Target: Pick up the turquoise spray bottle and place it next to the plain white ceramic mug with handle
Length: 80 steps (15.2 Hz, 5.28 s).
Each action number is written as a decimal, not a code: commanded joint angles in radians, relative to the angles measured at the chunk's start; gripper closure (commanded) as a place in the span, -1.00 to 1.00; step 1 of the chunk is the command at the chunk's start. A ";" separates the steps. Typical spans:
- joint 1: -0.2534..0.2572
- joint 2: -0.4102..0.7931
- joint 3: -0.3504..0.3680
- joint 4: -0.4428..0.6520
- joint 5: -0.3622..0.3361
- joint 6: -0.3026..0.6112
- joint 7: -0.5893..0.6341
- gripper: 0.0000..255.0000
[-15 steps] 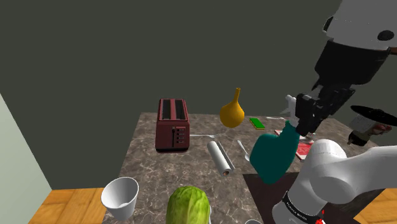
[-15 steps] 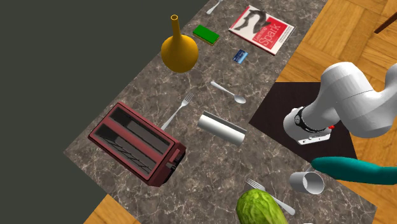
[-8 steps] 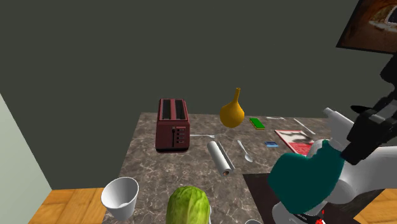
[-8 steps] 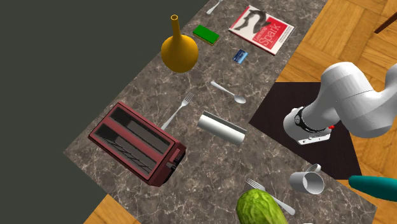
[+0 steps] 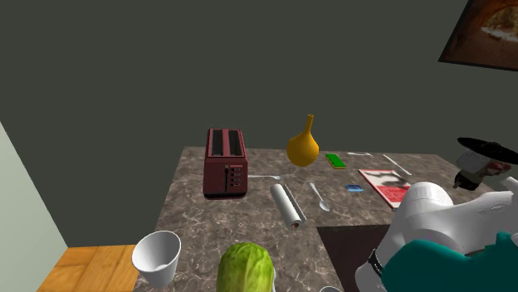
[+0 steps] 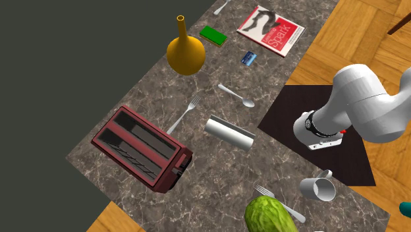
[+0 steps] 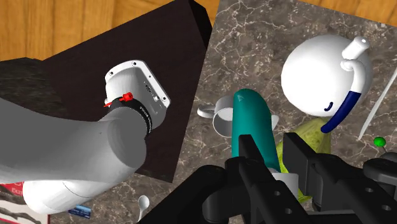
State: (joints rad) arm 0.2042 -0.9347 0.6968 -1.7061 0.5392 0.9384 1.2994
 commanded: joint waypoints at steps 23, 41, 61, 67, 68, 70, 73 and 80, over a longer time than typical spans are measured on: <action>0.092 -0.231 0.069 -0.423 0.102 0.205 -0.053 1.00; 0.153 -0.352 0.188 -0.666 0.222 0.345 -0.071 1.00; 0.197 -0.413 0.320 -0.812 0.346 0.450 -0.078 1.00; 0.197 -0.413 0.320 -0.812 0.346 0.450 -0.078 -1.00; 0.197 -0.413 0.320 -0.812 0.346 0.450 -0.078 -1.00; 0.187 -0.403 0.296 -0.784 0.324 0.431 -0.076 -1.00; 0.157 -0.367 0.237 -0.701 0.266 0.380 -0.068 -1.00; 0.157 -0.367 0.237 -0.701 0.266 0.380 -0.068 -1.00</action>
State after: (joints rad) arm 0.3616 -1.3020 0.9339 -2.4073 0.8051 1.3190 1.2315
